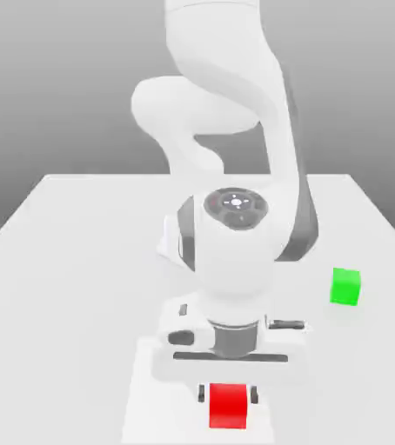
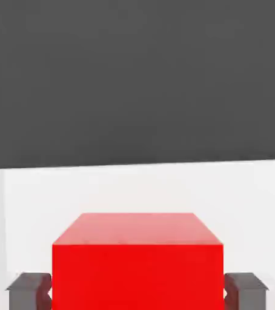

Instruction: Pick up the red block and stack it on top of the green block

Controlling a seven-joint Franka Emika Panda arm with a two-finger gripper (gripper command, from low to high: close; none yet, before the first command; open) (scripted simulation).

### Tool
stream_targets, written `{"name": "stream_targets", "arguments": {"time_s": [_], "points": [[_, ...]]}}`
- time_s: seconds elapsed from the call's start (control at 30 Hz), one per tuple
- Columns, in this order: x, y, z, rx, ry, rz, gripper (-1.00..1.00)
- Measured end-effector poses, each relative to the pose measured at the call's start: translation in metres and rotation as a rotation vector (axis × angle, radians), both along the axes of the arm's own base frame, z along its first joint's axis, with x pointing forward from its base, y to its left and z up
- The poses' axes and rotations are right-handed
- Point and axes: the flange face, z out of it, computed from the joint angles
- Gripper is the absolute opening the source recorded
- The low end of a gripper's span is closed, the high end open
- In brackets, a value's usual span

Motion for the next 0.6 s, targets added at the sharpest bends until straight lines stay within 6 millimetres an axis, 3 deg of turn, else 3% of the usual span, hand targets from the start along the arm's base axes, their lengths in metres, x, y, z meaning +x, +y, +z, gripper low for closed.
{"name": "stream_targets", "arguments": {"time_s": [0.1, 0.27, 0.37, 0.4, 0.5, 0.6], "points": [[0.0, 0.0, -0.001, 0.0, 0.0, 0.0, -1.0], [-0.001, 0.002, 0.051, 0.001, 0.0, 0.005, -1.0], [-0.026, 0.063, 0.072, 0.03, -0.001, 0.147, -1.0], [-0.042, 0.096, 0.078, 0.039, 0.0, 0.229, -1.0], [-0.098, 0.17, 0.09, 0.057, 0.004, 0.445, -1.0], [-0.144, 0.201, 0.098, 0.06, 0.005, 0.58, -1.0]]}}
